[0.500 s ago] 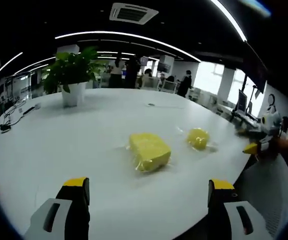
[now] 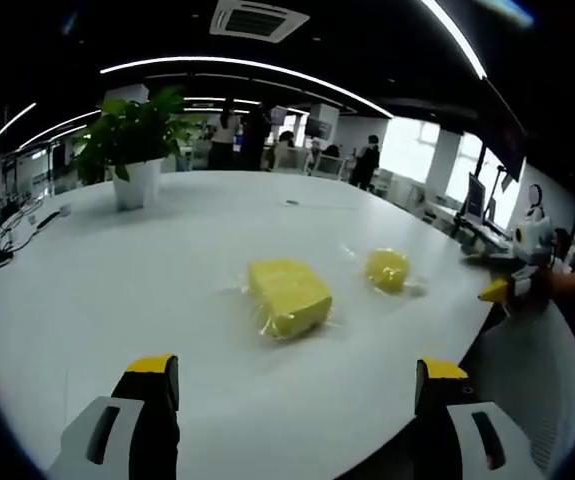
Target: Compare the silicone blocks by pressing each to a similar depth, holding the contact briefly, and releasing to observe deformation and rebound differences across the visible hardness samples.
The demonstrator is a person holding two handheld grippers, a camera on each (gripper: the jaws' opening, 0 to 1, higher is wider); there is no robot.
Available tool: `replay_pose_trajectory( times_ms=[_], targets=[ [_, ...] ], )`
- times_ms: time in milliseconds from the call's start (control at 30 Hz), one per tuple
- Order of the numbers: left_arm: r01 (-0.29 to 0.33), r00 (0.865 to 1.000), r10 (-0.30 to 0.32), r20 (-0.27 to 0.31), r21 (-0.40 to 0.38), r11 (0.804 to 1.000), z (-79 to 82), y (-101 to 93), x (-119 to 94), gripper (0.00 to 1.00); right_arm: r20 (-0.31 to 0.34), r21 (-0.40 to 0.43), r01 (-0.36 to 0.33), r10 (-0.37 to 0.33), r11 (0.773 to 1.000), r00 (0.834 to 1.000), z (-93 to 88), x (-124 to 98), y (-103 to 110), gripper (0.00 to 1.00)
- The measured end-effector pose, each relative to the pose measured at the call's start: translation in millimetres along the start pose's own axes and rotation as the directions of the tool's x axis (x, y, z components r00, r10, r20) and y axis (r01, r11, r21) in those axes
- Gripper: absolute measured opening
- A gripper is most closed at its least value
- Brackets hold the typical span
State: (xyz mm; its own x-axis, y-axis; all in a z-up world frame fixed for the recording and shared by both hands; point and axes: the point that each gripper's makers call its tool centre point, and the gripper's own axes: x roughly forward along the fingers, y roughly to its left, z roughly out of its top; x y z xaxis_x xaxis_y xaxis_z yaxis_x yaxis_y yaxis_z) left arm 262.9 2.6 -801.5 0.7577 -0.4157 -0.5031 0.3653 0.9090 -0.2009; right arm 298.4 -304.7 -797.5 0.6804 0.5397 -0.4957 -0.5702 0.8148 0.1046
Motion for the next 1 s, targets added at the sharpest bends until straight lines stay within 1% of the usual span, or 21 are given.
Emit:
replay_pose_trajectory(
  times_ms=[133, 333, 433, 533, 867, 933, 1000],
  targets=[
    [-0.002, 1.0, 0.002, 0.003, -0.005, 1.0, 0.3, 0.8, 0, 1.0, -0.005, 0.0, -0.002, 0.002, 1.0, 1.0, -1.1, 0, 0, 0.96],
    [-0.009, 1.0, 0.009, 0.01, -0.013, 1.0, 0.8, 2.3, -1, 1.0, 0.007, 0.012, -0.003, 0.003, 1.0, 1.0, 0.7, 0, 1, 0.96],
    [-0.01, 1.0, 0.01, 0.01, -0.01, 1.0, 0.7, 2.0, -1, 1.0, 0.002, 0.002, -0.006, 0.006, 1.0, 1.0, -0.1, 0, 1, 0.96],
    [-0.023, 1.0, 0.023, 0.019, -0.014, 1.0, 2.1, 4.3, -2, 1.0, -0.004, -0.003, -0.008, 0.008, 1.0, 1.0, -0.9, 0, 2, 0.96],
    [-0.036, 0.999, 0.037, 0.031, -0.035, 0.999, 3.2, 7.2, -3, 1.0, -0.011, 0.0, -0.019, 0.019, 1.0, 1.0, -2.8, 1, 3, 0.96],
    [-0.049, 0.998, 0.05, 0.032, -0.028, 0.998, 3.4, 10.2, -4, 1.0, -0.012, 0.001, -0.024, 0.024, 1.0, 1.0, -3.2, 1, 4, 0.96],
    [-0.047, 0.998, 0.049, 0.039, -0.032, 0.998, 4.4, 10.1, -4, 1.0, -0.01, -0.003, -0.023, 0.023, 1.0, 1.0, -2.7, 1, 4, 0.96]
  ],
)
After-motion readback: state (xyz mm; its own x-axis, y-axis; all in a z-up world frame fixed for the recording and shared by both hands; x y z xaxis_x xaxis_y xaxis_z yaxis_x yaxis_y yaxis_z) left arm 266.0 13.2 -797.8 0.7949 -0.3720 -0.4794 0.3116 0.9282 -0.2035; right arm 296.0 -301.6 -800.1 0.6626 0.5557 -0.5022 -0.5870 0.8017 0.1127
